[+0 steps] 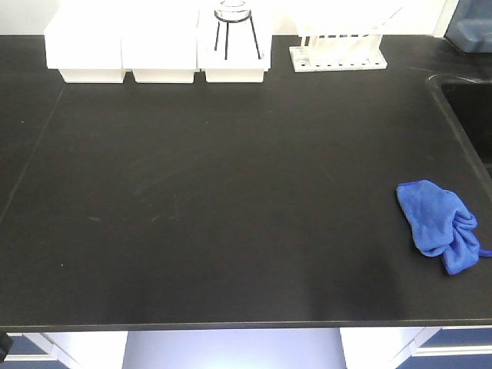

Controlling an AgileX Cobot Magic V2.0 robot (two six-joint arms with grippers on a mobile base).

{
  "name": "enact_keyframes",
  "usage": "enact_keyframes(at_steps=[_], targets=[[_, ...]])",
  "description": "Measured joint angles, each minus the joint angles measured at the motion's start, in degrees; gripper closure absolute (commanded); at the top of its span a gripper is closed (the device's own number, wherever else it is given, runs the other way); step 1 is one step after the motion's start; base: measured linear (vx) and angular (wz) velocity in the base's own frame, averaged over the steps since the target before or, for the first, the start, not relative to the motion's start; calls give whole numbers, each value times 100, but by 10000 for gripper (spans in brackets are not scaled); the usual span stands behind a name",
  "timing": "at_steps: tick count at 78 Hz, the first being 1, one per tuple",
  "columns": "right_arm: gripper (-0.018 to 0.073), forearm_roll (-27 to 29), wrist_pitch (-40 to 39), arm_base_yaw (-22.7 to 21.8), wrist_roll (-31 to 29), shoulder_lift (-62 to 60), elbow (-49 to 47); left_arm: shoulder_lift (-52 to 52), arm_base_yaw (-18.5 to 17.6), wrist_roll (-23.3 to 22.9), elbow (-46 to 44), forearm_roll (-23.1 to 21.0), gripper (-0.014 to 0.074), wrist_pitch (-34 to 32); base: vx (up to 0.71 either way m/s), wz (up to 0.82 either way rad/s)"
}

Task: Wipe right workspace with blue cloth
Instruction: 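Close the right gripper on the blue cloth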

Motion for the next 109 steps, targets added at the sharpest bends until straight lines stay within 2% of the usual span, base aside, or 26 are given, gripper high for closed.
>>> enact_keyframes(at_steps=[15,27,38,45,56,66,78,109], targets=[[557,-104,161,0,24,905,-66,0,0,0,0,0,603,0,0,0],[491,-170,182,0,28,1407,-66,0,0,0,0,0,603,0,0,0],[351,-246,182,0,28,1658,-66,0,0,0,0,0,603,0,0,0],[223,-403,177,0,35,1747,-66,0,0,0,0,0,603,0,0,0],[15,-962,170,0,228,1792,-66,0,0,0,0,0,603,0,0,0],[-89,-1333,165,0,571,1812,-66,0,0,0,0,0,603,0,0,0],[-103,-1390,237,0,973,2064,-66,0,0,0,0,0,603,0,0,0],[-90,-1157,204,0,1145,3735,-66,0,0,0,0,0,603,0,0,0]])
